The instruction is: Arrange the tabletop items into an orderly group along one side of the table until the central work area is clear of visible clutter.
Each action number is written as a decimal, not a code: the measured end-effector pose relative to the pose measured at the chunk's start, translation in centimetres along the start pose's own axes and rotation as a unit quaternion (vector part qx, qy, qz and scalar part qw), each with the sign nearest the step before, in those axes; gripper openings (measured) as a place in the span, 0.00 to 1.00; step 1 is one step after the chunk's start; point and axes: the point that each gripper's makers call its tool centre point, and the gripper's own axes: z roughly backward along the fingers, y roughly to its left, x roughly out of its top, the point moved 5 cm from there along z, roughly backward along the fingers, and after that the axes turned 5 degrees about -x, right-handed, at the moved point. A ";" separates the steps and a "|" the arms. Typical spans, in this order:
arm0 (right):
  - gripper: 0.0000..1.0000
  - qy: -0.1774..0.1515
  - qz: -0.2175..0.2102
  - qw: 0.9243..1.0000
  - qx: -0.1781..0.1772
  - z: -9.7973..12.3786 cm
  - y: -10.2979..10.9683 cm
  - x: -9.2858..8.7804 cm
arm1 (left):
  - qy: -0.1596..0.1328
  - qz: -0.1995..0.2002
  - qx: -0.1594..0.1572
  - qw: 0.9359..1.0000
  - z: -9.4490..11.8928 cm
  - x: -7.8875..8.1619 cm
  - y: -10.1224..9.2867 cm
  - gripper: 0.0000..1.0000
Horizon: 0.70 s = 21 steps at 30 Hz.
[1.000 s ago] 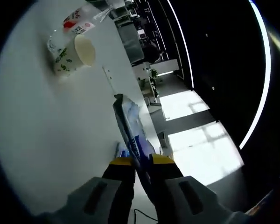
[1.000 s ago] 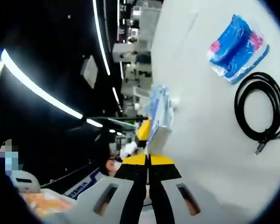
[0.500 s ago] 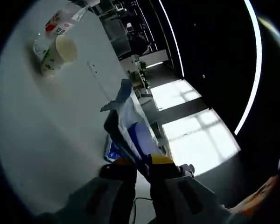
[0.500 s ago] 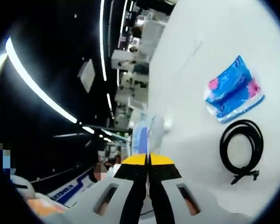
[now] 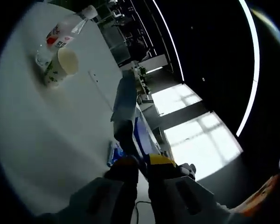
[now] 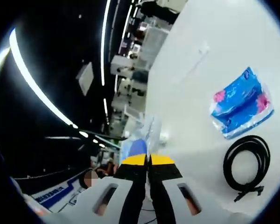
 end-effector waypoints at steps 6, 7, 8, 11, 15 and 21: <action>0.20 -0.035 0.074 0.996 -0.028 0.7 -0.8 0.9 | -0.003 0.008 0.006 1.000 -0.1 0.5 0.9 0.02; 0.20 -0.036 0.079 0.996 -0.028 1.2 -0.9 0.9 | -0.001 0.006 0.007 1.000 -0.1 0.6 1.2 0.02; 0.19 -0.038 0.079 0.996 -0.029 1.5 -1.0 0.8 | 0.001 0.004 0.012 1.000 -0.2 0.6 1.5 0.01; 0.17 -0.066 0.086 0.993 -0.044 3.1 -1.8 0.6 | 0.000 0.016 0.017 1.000 -0.2 1.1 2.8 0.01; 0.15 -0.083 0.074 0.992 -0.064 5.5 -3.5 -0.6 | -0.015 0.032 0.022 0.999 -0.3 1.9 4.2 0.01; 0.14 -0.141 0.033 0.983 -0.113 10.3 -5.6 -1.6 | -0.019 0.044 0.028 0.998 -1.2 2.3 6.4 0.01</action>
